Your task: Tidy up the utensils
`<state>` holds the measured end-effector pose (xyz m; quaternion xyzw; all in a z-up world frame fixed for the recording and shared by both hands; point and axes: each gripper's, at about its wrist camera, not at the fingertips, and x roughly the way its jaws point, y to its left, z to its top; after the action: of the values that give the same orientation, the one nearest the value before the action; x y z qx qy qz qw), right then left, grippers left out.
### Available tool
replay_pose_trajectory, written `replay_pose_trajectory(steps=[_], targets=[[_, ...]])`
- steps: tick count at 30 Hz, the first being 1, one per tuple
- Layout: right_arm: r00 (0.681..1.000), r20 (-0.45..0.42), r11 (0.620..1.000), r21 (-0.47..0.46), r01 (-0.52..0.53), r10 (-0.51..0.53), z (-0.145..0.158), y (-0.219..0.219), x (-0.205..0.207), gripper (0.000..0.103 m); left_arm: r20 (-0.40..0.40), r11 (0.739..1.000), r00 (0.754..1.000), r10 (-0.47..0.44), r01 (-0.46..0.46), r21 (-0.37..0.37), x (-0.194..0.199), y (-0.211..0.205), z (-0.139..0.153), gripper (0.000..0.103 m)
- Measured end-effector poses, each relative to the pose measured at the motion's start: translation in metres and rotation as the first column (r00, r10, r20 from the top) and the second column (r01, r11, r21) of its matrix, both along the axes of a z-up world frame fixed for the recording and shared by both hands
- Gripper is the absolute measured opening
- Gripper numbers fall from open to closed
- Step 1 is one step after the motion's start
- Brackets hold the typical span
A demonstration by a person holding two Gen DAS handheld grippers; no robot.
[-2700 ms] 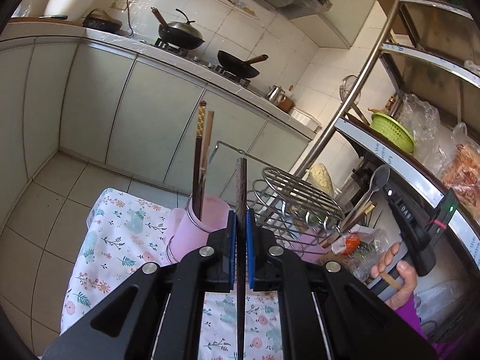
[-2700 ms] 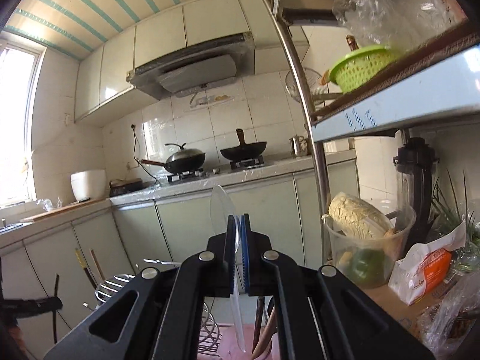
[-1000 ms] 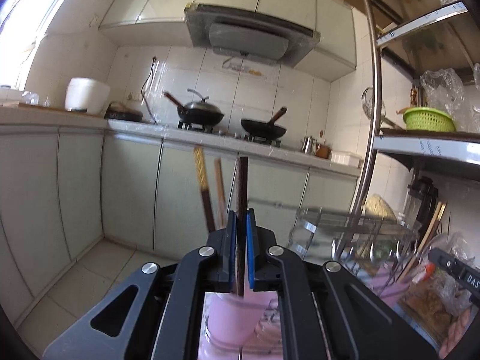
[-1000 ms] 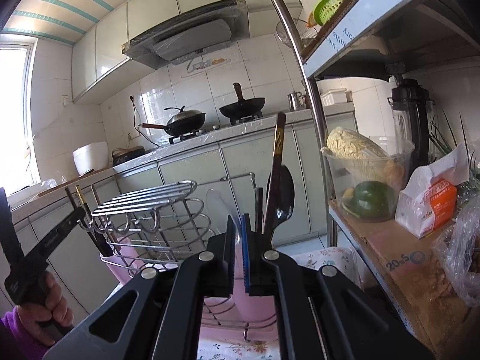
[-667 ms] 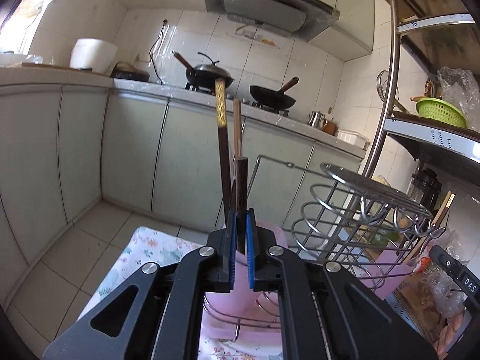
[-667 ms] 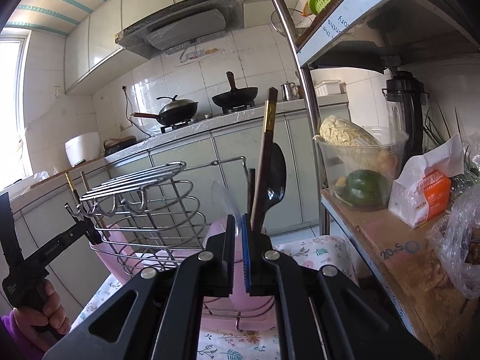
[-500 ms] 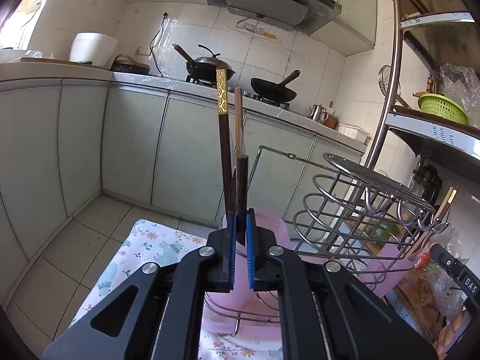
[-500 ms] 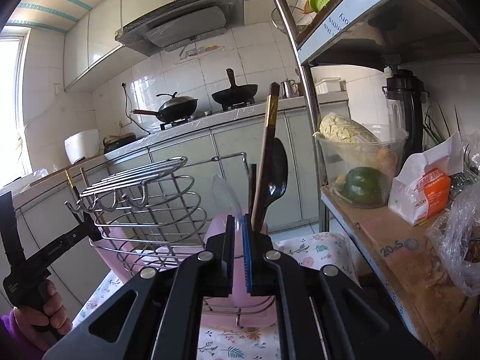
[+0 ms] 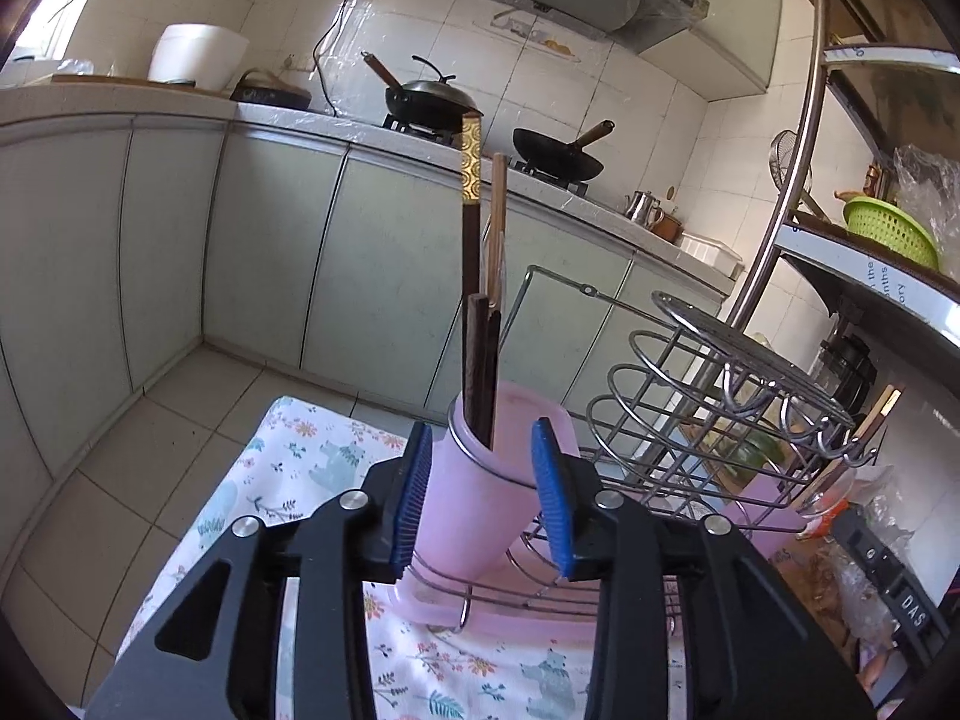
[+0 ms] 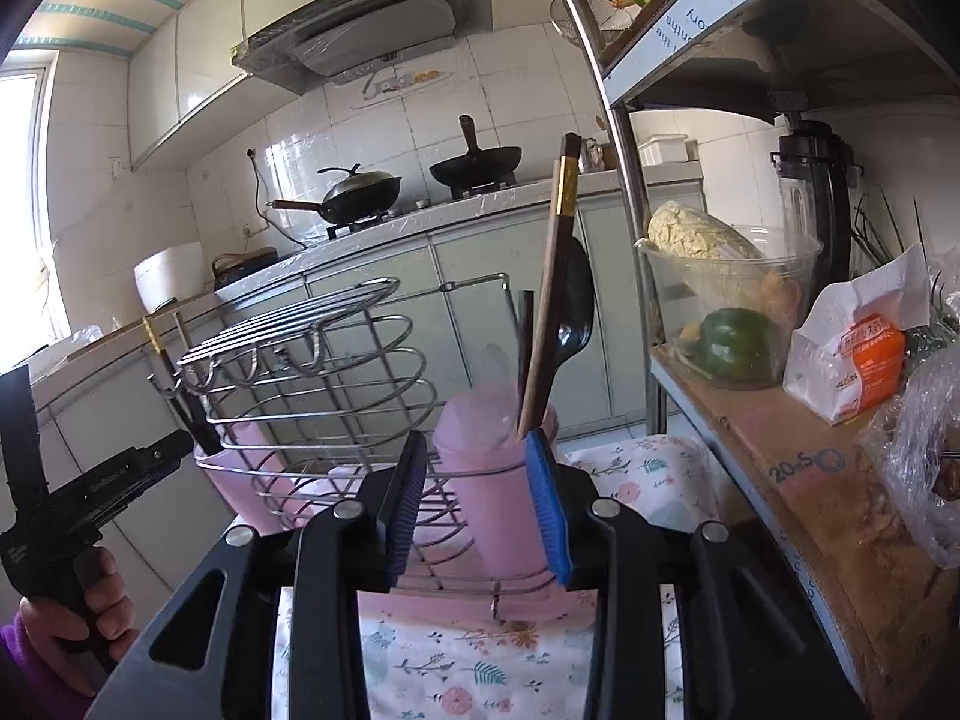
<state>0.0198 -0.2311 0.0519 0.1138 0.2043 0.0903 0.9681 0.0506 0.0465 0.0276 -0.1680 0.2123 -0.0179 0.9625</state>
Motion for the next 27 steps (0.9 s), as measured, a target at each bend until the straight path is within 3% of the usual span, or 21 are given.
replay_pose_trajectory(steps=[11, 15, 19, 27], targets=[[0.996, -0.057, 0.997, -0.042, -0.065, 0.062, -0.009, 0.014, -0.017, 0.034, -0.045, 0.999, 0.998, -0.037, 0.038, 0.023, -0.021, -0.012, 0.008, 0.043], [0.99, -0.098, 0.991, -0.071, -0.112, 0.105, -0.015, 0.023, -0.023, 0.049, -0.063, 0.998, 0.996, -0.056, 0.056, -0.007, -0.027, -0.015, 0.008, 0.043], [0.98, -0.145, 0.982, -0.113, -0.149, 0.132, -0.02, 0.033, -0.026, 0.049, -0.077, 0.998, 0.995, -0.07, 0.07, 0.0, -0.035, -0.022, 0.006, 0.043], [0.98, -0.149, 0.979, -0.134, -0.151, 0.131, -0.018, 0.036, -0.036, 0.049, -0.111, 0.993, 0.988, -0.104, 0.11, 0.042, -0.05, -0.039, 0.003, 0.043]])
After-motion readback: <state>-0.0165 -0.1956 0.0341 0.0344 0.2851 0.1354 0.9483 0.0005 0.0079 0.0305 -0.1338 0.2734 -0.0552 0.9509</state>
